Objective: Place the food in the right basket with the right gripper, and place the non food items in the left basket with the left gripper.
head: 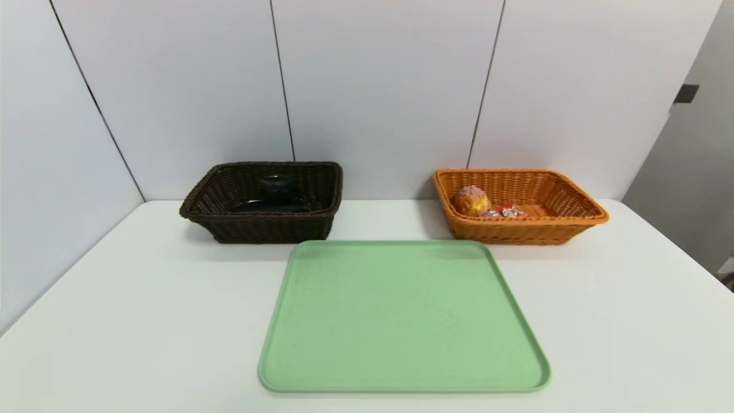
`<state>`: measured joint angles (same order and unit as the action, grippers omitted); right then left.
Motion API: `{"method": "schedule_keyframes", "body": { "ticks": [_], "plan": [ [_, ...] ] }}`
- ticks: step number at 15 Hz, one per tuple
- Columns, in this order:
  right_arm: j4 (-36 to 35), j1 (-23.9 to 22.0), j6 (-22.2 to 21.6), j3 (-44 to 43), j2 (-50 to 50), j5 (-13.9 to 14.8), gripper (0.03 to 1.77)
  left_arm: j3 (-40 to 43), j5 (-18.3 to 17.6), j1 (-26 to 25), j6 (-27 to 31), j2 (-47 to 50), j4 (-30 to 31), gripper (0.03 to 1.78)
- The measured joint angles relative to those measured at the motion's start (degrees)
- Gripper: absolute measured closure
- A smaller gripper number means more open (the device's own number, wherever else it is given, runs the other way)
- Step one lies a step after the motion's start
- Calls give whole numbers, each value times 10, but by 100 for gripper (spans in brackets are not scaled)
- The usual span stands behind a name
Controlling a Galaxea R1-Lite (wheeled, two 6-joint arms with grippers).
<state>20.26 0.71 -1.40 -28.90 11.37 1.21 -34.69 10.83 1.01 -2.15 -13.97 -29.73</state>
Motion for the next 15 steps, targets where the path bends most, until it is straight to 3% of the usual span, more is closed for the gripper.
{"method": "schedule_keyframes", "body": {
  "ticks": [2, 4, 10, 11, 13, 15],
  "plan": [
    [-8, -4, 25, 32, -60, 0, 9, 49, -11, -1, 25, 58, 15, 12],
    [-57, -6, 54, 66, -91, -8, 9, 107, -14, -2, 58, 98, 67, 12],
    [-358, -7, 136, 266, -114, -65, 9, 322, -54, -2, 96, 139, 377, 12],
    [-368, -7, 145, 277, -115, -71, 9, 334, -64, -2, 94, 140, 406, 12],
    [-308, -7, 140, 286, -115, -56, 9, 344, -94, -2, 79, 141, 368, 12],
    [-215, -7, 85, 288, -115, -37, 9, 346, -120, -2, 53, 141, 300, 12]
  ]
}}
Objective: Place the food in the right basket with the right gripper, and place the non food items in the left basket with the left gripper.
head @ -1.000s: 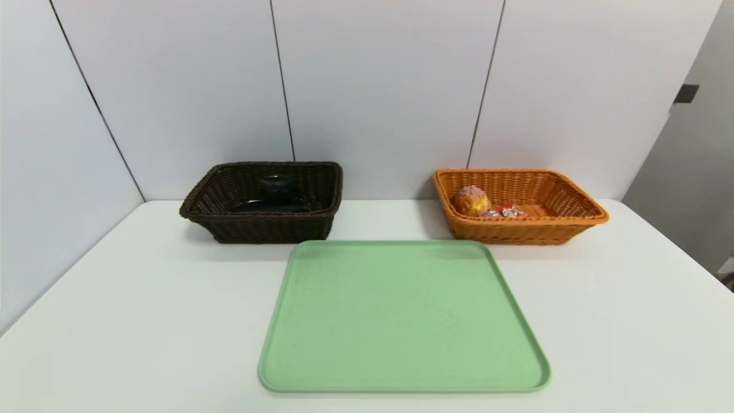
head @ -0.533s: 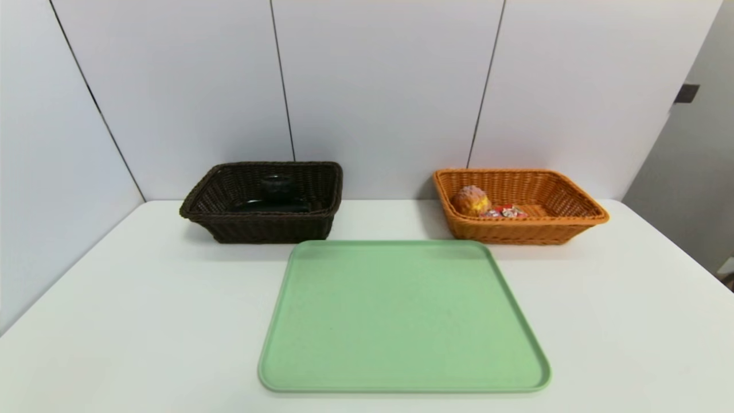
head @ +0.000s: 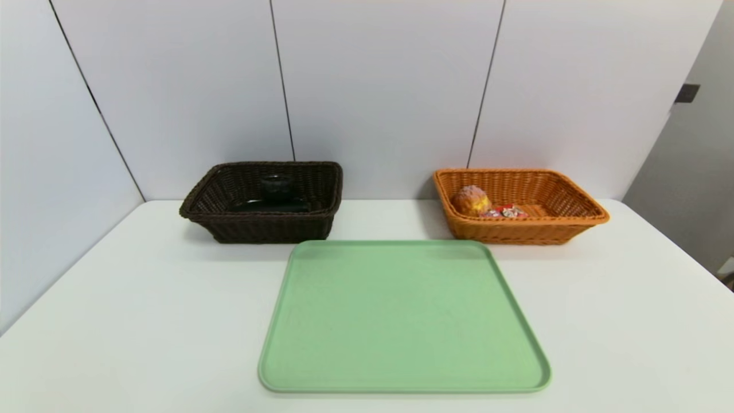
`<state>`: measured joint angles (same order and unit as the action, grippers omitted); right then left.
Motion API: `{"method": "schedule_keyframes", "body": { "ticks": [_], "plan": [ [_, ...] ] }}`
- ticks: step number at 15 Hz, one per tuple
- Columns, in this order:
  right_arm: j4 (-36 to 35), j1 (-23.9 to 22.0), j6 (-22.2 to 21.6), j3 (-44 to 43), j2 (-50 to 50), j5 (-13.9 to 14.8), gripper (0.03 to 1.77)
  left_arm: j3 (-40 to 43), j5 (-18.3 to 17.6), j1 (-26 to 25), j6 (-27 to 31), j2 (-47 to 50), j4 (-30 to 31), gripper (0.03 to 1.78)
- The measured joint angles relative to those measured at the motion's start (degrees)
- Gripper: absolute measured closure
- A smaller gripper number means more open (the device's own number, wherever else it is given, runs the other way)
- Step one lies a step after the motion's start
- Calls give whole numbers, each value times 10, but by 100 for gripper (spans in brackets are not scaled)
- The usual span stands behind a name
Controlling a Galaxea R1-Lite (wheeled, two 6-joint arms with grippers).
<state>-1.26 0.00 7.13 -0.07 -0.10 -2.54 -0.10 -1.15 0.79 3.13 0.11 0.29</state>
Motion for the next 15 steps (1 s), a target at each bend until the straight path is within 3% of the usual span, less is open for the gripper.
{"method": "schedule_keyframes", "body": {
  "ticks": [2, 12, 15],
  "plan": [
    [13, 0, -33, 0, 0, 4, 9, 1, 0, 0, -16, 0, -5, 12],
    [13, 0, -41, 1, 0, 23, 9, 1, 10, 0, -41, 0, -5, 12],
    [13, 0, -62, 1, 0, 25, 9, 1, 10, 0, -41, 0, -5, 12]
  ]
}}
